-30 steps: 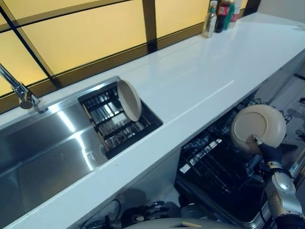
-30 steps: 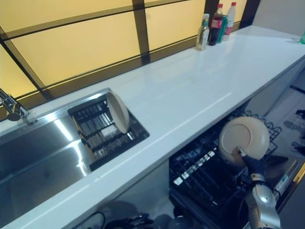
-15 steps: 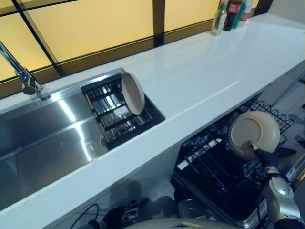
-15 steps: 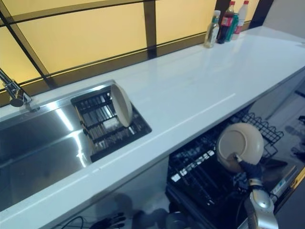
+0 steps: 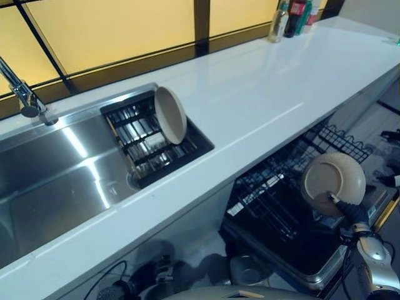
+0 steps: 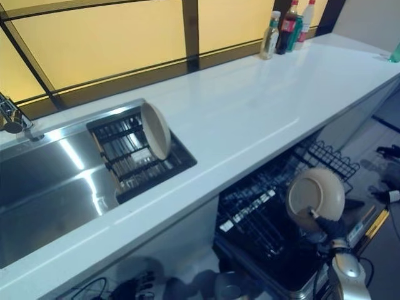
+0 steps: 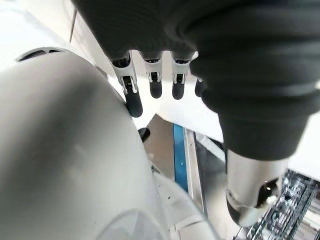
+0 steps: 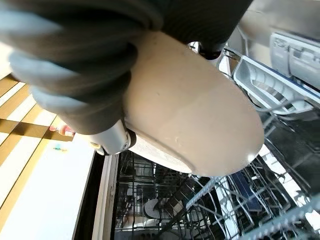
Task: Pick up plates and place into dishwasher.
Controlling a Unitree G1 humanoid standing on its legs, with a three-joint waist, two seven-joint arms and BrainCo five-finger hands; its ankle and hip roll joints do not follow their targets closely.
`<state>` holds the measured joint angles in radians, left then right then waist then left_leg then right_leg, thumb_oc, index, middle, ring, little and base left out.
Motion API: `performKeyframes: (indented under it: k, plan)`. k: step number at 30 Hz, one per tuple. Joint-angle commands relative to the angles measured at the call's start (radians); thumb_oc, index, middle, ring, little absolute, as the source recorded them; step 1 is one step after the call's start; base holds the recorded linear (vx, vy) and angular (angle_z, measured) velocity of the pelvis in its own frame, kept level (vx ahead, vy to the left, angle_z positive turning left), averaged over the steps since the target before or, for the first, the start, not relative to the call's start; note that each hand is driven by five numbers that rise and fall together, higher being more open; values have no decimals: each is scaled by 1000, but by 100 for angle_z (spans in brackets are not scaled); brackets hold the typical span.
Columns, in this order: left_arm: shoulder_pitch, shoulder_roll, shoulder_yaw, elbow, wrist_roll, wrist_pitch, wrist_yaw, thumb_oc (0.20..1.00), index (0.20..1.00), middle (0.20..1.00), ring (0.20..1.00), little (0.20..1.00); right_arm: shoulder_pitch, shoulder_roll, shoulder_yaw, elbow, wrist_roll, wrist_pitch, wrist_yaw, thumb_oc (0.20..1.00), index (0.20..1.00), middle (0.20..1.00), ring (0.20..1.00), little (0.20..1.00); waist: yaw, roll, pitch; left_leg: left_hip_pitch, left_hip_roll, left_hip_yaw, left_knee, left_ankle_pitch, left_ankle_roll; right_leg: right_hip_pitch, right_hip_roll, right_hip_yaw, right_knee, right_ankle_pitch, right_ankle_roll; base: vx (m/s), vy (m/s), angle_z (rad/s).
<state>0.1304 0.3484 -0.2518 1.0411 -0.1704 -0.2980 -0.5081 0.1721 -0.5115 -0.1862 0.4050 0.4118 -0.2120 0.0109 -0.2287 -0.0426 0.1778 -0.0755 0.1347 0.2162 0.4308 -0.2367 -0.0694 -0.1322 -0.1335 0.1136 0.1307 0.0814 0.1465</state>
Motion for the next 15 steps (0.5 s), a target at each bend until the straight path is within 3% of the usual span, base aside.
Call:
performKeyframes:
  k: [1,8,12,13,15]
  plan:
    - [71,27,3,42,16,43,-5,1000,1000,1000,1000,1000,-54,-11,-66,-17,37,-79,2,200,200,200,200,200,21,-11,12,9,-75,-14,-28,-21,121,-93,-33,-27,140,-1,50,-20,115,7]
    - [68,24,-4,48,2,70,15,1000,1000,1000,1000,1000,-72,-21,-38,-25,-22,-79,-14,200,200,200,200,200,43,-22,19,20,-129,-26,-71,-19,137,-126,-89,-48,150,134,64,-58,114,6]
    - [71,14,5,57,-3,72,29,1000,1000,1000,1000,1000,-96,-31,-12,-20,-15,-75,-14,200,200,200,200,200,72,-18,19,28,-129,11,-104,-2,145,-136,-120,-119,202,146,62,-85,89,-14]
    - [73,8,5,62,2,69,44,1000,1000,1000,1000,1000,-106,-32,-2,-11,-12,-78,-20,200,200,200,200,200,87,-16,22,33,-126,23,-112,2,148,-120,-130,-152,206,125,57,-74,24,-42]
    - [72,12,8,67,1,63,53,1000,1000,1000,1000,1000,-111,-28,17,-11,-6,-80,-35,200,200,200,200,200,100,-18,25,29,-122,23,-121,12,149,-118,-130,-164,234,132,55,-81,-9,-46]
